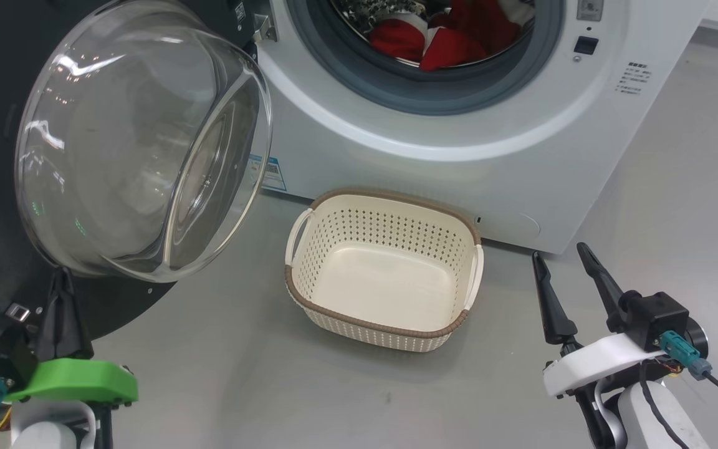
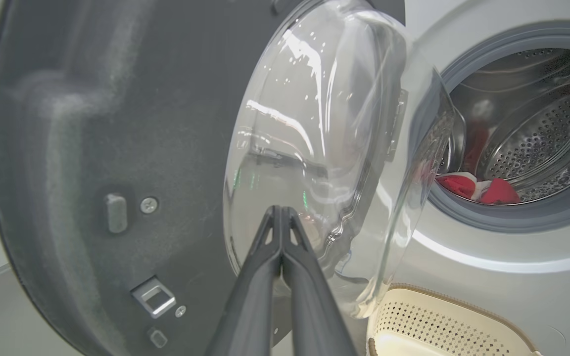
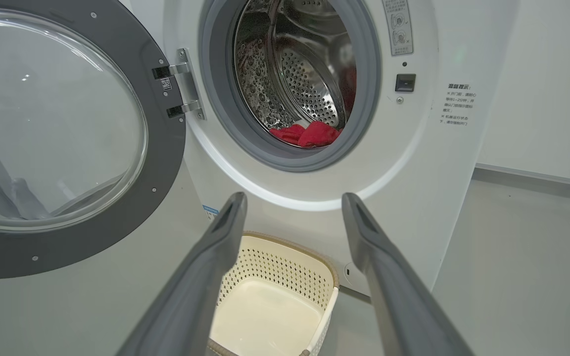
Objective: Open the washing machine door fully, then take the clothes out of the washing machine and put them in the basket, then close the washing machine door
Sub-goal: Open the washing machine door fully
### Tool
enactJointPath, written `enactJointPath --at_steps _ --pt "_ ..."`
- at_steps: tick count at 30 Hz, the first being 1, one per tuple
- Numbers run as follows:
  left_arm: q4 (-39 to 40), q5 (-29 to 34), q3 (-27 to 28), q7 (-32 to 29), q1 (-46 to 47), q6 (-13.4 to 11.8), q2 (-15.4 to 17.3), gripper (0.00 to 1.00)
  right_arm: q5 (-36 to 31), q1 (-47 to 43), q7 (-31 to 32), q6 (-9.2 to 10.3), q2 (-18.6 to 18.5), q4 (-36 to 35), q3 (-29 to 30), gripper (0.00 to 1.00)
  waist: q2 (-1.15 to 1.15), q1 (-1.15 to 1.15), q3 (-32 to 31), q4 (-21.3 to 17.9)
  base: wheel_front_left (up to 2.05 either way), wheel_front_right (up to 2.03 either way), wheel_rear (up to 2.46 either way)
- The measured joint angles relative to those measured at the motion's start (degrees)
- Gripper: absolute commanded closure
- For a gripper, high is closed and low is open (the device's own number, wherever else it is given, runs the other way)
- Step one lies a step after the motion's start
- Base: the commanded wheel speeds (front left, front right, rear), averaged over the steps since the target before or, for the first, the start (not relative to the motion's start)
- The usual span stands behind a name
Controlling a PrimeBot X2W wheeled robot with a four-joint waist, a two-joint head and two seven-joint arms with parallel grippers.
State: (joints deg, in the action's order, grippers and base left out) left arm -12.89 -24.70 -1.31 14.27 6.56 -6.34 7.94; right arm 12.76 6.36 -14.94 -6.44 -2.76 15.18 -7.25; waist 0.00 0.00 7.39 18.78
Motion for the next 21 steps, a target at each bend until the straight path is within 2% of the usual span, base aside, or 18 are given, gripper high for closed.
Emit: enactJointPath --at_steps 7,9,10,11,12,13,21 --pt "3.4 1.3 -2.1 0.0 -4.3 0.2 -0.6 1.0 1.1 -1.2 0.0 0.0 0.0 -0.1 -0.9 0.0 0.0 0.0 -1.5 -1.8 0.0 0.0 0.0" --pt "4.3 1.3 -2.9 0.0 -5.8 0.3 -1.2 0.64 1.6 -1.4 0.0 0.02 0.0 -0.2 -1.0 0.0 0.0 0.0 -1.9 -2.4 0.0 0.0 0.0" --pt "4.6 1.3 -3.3 0.0 -6.4 0.7 -1.4 0.52 1.8 -1.5 0.0 0.02 0.0 -0.3 -1.2 0.0 0.0 0.0 -2.1 -2.7 0.0 0.0 0.0" --pt "4.9 1.3 -3.8 0.0 -6.9 0.9 -1.5 0.16 1.9 -1.7 0.0 0.03 0.0 -0.3 -1.3 0.0 0.0 0.0 -2.3 -3.1 0.0 0.0 0.0" --pt "5.4 1.3 -4.1 -0.1 -7.4 0.9 -1.6 0.16 1.9 -1.9 0.0 0.03 0.0 -0.4 -1.4 0.0 0.0 0.0 -2.4 -3.4 0.0 0.0 0.0" --pt "5.9 1.3 -4.4 -0.2 -7.8 0.9 -1.6 0.0 1.9 -2.1 0.0 0.03 0.0 -0.5 -1.7 0.0 0.0 0.0 -2.6 -3.8 0.0 0.0 0.0" --pt "8.6 1.9 -6.4 -1.7 -9.7 1.1 -1.6 0.0 2.4 -2.5 0.0 0.1 0.1 -0.9 -2.8 0.0 0.0 0.0 -3.4 -6.3 0.0 0.0 0.0"
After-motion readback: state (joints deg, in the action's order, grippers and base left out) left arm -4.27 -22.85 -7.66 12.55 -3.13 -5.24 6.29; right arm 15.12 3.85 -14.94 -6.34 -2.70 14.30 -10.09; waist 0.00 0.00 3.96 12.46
